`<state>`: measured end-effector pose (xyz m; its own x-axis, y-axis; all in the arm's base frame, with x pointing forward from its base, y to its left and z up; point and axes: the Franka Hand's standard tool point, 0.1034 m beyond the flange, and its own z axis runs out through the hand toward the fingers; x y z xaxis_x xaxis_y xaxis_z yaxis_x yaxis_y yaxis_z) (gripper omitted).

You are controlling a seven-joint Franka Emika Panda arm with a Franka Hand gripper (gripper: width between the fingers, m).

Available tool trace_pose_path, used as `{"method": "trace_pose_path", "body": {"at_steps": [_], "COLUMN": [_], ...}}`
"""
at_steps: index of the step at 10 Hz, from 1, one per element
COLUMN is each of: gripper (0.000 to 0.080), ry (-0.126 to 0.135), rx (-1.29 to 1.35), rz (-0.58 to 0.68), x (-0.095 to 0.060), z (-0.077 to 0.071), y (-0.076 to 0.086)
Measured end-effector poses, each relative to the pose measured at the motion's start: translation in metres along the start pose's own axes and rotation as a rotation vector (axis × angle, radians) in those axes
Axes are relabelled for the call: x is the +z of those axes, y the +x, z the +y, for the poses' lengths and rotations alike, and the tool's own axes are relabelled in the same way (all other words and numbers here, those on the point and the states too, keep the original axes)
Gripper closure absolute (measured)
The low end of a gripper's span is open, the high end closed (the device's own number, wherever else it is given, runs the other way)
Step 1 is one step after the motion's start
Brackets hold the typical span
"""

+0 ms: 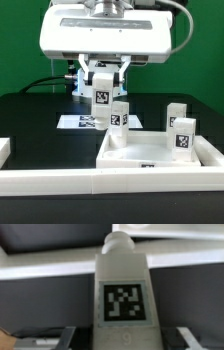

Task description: Assemble square table

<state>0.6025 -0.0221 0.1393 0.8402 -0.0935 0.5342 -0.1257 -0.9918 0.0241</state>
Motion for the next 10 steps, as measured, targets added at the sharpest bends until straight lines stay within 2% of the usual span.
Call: {"method": "trace_pose_path", "body": {"at_steps": [1,5,6,7,8,10], "gripper": [0.0508,0.0508,0.0508,0.0508,0.0508,0.0508], "ry": [0.001,-0.006,-0.009,-0.018,-0.012,0.03], "rx": [-0.011,-0.015,-0.025,-0.028,-0.01,0.023], "rz": [0.018,0.023,0.021,0.015,0.008,-0.001], "x": [0.001,0.003,0.004,0.006,0.009,0.011], "z": [-0.003,-0.001,0.003,0.017,0.03,0.028], "y": [0.005,0.003,0.002,0.0,-0.001,-0.003]}}
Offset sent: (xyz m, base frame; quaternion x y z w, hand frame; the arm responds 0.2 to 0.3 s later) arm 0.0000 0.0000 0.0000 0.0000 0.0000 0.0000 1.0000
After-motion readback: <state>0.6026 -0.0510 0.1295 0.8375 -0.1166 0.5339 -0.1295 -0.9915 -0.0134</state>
